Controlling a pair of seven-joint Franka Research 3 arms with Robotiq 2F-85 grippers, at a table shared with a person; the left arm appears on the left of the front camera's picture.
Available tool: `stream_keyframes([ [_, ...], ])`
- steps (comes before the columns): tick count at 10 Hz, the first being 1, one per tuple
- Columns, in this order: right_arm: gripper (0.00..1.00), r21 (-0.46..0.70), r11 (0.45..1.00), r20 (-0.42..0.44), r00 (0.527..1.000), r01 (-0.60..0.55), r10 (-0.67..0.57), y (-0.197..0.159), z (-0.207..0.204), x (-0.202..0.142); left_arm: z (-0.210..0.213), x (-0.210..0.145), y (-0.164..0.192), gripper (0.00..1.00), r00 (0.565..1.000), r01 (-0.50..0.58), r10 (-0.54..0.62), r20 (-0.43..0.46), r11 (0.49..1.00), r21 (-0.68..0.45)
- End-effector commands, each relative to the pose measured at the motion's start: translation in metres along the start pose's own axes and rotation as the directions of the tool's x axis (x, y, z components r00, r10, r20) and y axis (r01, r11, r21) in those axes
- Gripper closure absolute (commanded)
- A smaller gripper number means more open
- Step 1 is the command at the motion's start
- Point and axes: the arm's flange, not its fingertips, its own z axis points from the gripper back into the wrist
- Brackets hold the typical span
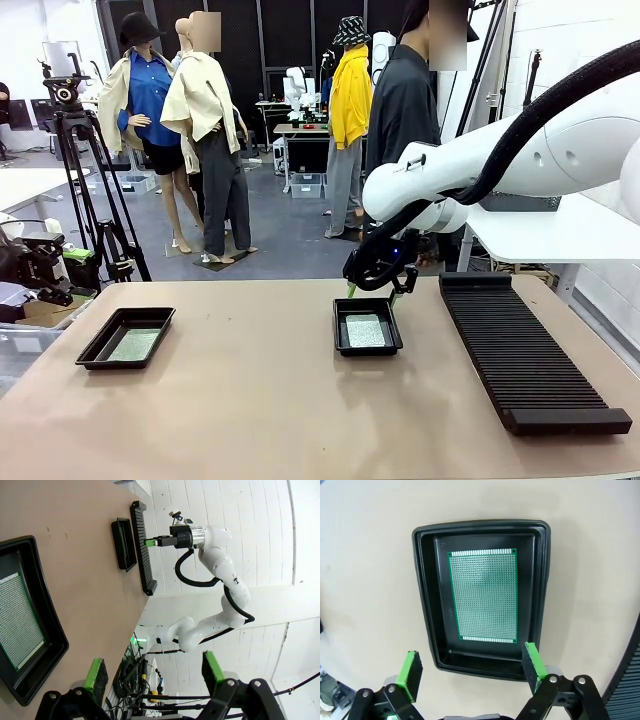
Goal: Inspect and transfer BCBs to ESD trays.
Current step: Pick up the Blank PCB from the PCB Rack and place it in the right ESD tray, then pick up the ESD tray and place it on the left side of the table.
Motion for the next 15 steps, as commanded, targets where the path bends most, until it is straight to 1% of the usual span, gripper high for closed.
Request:
stream_keyframes([
  [1, 0.00, 0.005, 1.000, 0.013, 1.000, 0.002, -0.002, -0.0013, -0.0017, -0.0004, -0.0004, -0.0005, -0.0021, 0.00, 1.000, 0.003, -0.003, -0.004, 1.000, 0.009],
  [14, 0.00, 0.005, 1.000, 0.013, 1.000, 0.002, -0.002, -0.0013, -0.0017, -0.0004, -0.0004, -0.0005, -0.0021, 0.00, 1.000, 0.003, -0.003, -0.004, 1.000, 0.009],
  [15, 0.00, 0.000, 1.000, 0.000, 1.000, 0.000, 0.000, 0.0000, 0.0000, 0.0000, -0.0004, -0.0005, -0.0021, 0.00, 1.000, 0.003, -0.003, -0.004, 1.000, 0.009],
])
